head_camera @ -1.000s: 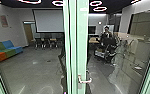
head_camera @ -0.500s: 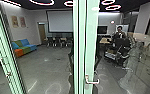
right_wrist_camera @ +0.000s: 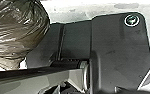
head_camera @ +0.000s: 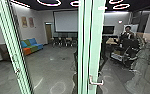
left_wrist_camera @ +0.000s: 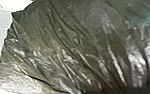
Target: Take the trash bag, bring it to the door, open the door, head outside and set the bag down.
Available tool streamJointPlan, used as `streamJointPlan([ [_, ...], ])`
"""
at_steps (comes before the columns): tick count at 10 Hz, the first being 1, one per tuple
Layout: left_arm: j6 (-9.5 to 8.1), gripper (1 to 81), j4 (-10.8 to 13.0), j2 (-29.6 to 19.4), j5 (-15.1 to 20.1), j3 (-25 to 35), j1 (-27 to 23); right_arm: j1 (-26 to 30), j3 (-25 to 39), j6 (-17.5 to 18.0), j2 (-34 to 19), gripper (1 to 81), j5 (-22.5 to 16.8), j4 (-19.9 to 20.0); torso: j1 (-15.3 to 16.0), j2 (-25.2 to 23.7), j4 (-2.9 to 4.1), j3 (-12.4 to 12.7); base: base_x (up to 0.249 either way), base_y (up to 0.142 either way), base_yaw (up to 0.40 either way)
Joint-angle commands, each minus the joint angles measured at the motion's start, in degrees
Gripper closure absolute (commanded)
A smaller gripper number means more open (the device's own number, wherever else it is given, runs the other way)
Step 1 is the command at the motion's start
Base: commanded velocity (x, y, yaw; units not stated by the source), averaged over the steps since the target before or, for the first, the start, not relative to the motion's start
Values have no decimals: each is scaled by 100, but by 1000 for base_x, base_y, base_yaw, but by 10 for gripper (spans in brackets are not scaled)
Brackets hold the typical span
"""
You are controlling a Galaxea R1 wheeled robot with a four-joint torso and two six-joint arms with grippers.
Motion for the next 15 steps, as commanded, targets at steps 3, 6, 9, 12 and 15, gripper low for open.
streamJointPlan([
  [3,1,811,20,-13,305,-84,-449,277,73,-22,93,10,-243,-21,2,0,0,0,0,0,0],
  [6,-26,811,-25,-4,322,-84,-467,277,91,-13,93,10,-243,-20,0,0,0,0,0,0,0],
  [9,-44,811,-51,-30,322,-84,-459,295,91,-13,93,10,-243,-11,0,0,0,0,0,0,0],
  [12,-35,811,-34,-48,340,-48,-467,277,108,-4,76,10,-243,-2,0,0,0,0,0,0,0],
  [15,-34,811,-34,-416,340,600,-406,172,686,-4,-274,10,73,7,0,0,0,0,0,0,0],
])
